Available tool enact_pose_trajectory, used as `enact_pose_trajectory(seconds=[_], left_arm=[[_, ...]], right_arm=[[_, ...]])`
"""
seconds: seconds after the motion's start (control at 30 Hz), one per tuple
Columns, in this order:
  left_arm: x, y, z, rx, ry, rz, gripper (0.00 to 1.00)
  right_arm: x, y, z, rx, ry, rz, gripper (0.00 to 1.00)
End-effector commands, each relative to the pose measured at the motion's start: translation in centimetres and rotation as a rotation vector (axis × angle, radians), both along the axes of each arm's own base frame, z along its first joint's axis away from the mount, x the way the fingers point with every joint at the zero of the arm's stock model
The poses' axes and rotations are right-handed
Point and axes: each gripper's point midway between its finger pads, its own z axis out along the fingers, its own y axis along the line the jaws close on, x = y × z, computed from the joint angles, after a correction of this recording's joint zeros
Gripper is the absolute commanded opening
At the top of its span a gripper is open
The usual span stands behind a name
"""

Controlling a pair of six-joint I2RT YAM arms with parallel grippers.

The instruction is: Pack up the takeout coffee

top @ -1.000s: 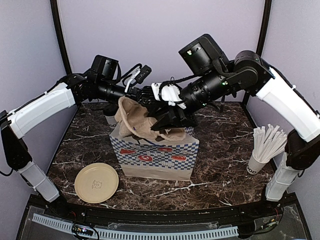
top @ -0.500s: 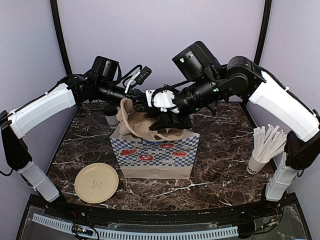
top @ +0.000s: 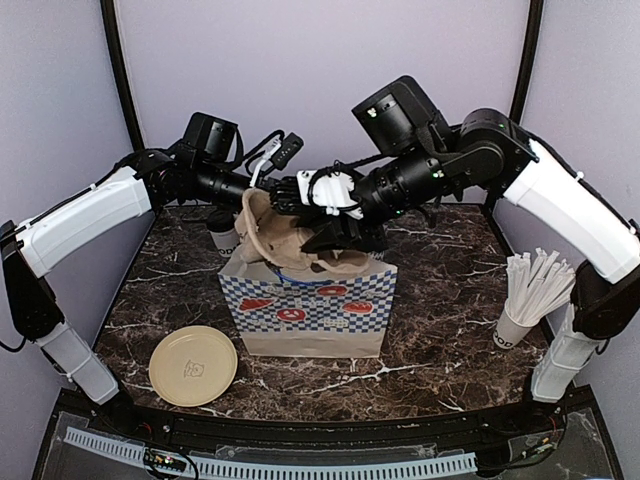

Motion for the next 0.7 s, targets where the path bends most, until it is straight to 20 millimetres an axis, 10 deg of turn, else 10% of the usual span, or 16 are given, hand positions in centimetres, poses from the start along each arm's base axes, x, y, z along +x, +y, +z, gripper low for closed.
enact_pose_trajectory(seconds=[0.0, 0.67], left_arm=[[-0.8, 0.5, 0.8, -0.004, -0.024, -0.005, 0.0], [-0.8, 0.2, 1.3, -0.022, -0.009, -0.001, 0.0]], right_arm=[[-0.4, -1.7, 3.6, 0.075, -0.036, -0.011, 0.29], [1.5, 1.3, 2.1, 0.082, -0.052, -0.034, 0.29]])
